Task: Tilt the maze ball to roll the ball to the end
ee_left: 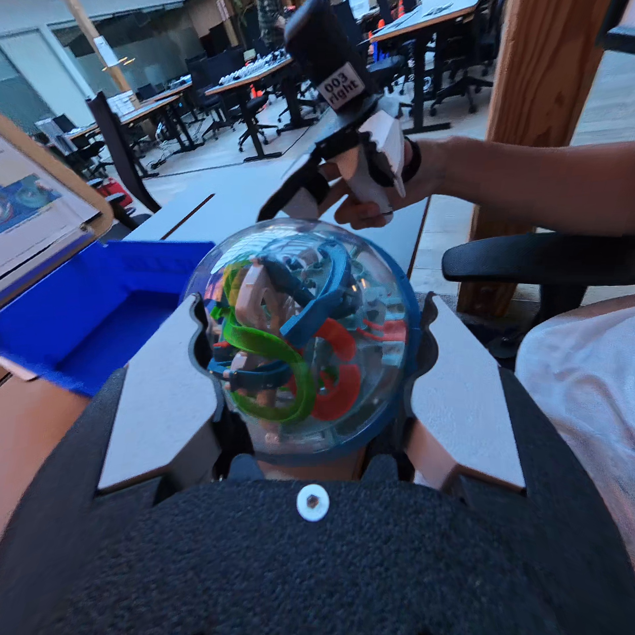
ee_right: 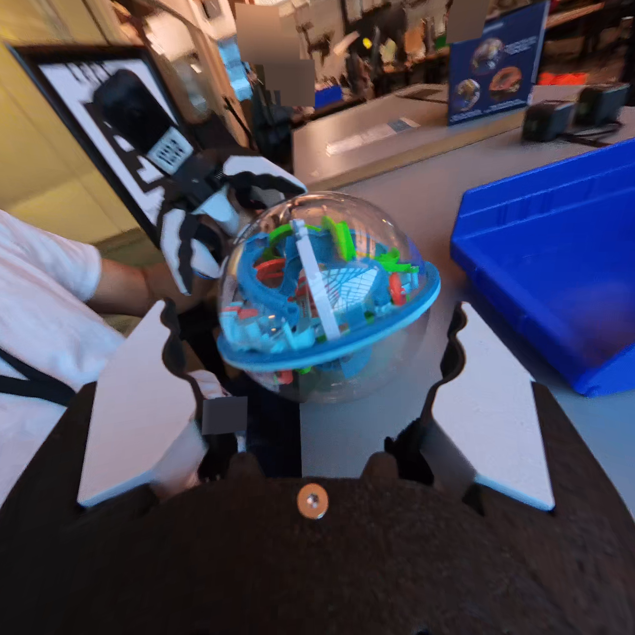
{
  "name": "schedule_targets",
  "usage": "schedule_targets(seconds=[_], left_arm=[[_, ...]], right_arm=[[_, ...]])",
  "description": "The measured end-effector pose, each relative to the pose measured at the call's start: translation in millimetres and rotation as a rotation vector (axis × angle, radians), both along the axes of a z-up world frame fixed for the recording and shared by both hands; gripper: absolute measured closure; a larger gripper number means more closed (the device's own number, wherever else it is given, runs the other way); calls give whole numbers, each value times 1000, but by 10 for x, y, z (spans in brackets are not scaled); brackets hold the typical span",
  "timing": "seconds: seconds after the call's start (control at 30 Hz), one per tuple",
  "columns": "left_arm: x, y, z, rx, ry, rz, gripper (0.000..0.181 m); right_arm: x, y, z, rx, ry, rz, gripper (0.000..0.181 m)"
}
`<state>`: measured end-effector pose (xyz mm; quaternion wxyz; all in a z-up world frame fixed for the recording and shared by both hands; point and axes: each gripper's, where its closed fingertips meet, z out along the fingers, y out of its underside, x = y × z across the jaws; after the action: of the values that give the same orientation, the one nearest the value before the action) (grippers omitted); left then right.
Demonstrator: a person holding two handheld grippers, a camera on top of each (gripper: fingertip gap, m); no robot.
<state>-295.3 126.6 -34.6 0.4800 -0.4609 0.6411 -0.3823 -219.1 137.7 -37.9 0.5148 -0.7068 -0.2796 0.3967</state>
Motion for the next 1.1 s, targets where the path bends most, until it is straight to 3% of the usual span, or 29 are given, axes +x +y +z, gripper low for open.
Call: schedule_targets(seconds=[0.13, 0.2, 0.27, 0.33, 0.4, 0.5, 0.6, 0.73, 0.87, 0.97, 1.1], left_arm=[[58, -280, 20, 17, -13, -40, 56], [-4, -318, 33, -18, -20, -52, 54], [-149, -159, 25, -103, -23, -13, 55], [-329, 166, -162, -211, 14, 70, 48], [-446, 343, -515, -409, 110, 72, 32], [-413, 280, -770, -730, 118, -68, 33], [-318, 271, -877, -786, 129, -101, 32], [-224, 265, -877, -629, 131, -44, 34], [-172, 196, -850, -383, 119, 44, 36], [-192, 131, -645, -246, 28, 58, 32], [-288, -22, -254, 65, -95, 75, 36]], right_arm=[[-2, 29, -329, -83, -171, -129, 31], [-88, -19, -412, -121, -95, -86, 31], [-166, -59, -478, -152, -25, -48, 35], [-236, -113, -550, -180, 1, -1, 42], [-252, -143, -655, -196, -31, 24, 52], [-251, -79, -770, -212, -35, 14, 63], [-391, -91, -709, -216, 80, 85, 54], [-430, -48, -680, -181, 61, 74, 28], [-426, -27, -627, -76, -27, 59, 27], [-466, -101, -352, 98, -73, 58, 27], [-590, -333, 67, 412, -218, 73, 26]])
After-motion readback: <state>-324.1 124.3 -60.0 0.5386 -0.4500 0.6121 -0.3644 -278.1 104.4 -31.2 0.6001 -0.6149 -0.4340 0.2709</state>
